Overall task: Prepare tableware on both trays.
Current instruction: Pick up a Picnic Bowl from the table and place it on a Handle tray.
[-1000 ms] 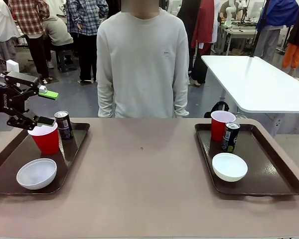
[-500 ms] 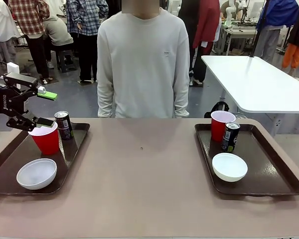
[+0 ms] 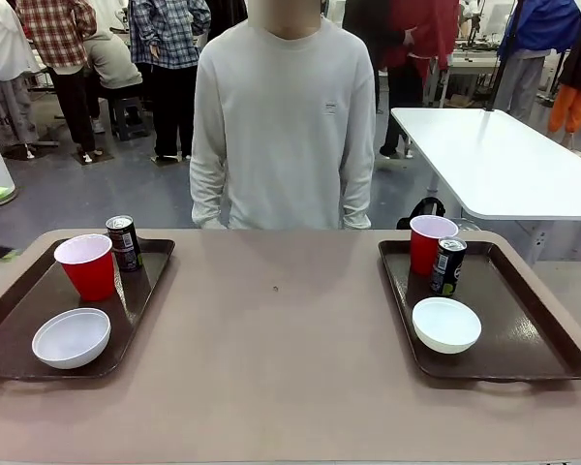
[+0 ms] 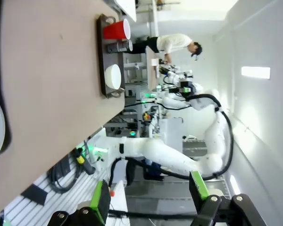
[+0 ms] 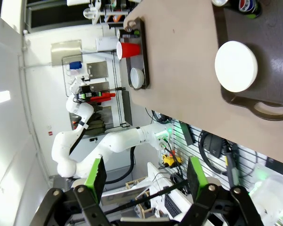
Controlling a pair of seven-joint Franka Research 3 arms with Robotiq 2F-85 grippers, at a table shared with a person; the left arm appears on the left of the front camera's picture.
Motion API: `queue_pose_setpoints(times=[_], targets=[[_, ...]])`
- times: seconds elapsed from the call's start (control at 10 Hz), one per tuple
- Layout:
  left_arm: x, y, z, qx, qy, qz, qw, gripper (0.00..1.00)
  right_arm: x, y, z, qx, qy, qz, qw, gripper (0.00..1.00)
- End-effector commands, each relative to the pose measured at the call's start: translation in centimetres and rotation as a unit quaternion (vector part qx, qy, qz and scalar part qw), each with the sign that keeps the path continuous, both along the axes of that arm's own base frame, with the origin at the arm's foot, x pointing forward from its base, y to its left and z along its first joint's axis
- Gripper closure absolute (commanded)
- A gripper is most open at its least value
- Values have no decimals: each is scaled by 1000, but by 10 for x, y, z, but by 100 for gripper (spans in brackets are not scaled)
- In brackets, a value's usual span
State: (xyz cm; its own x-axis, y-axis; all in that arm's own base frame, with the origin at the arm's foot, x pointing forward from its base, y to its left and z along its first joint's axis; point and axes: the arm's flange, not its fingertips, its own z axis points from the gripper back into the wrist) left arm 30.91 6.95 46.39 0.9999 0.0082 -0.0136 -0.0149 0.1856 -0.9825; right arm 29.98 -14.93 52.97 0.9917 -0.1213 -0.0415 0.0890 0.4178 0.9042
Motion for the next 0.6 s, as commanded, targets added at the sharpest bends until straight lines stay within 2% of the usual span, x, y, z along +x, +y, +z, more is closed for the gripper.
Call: queue_pose_setpoints(times=[0.0,0.1,0.2,0.5], targets=[[10,38,-3,5,-24,-25,999,11,0,2,1,10,-3,0,1000,10],[11,42,-5,24,-61,-32,997,11,0,2,1,10,-3,0,1000,10],[-5,28,-4,-5,-3,-5,1000,11,0,2,1,10,-3,0,1000,10],[-5,28,-4,-5,-3,-5,1000,11,0,2,1,10,-3,0,1000,10]])
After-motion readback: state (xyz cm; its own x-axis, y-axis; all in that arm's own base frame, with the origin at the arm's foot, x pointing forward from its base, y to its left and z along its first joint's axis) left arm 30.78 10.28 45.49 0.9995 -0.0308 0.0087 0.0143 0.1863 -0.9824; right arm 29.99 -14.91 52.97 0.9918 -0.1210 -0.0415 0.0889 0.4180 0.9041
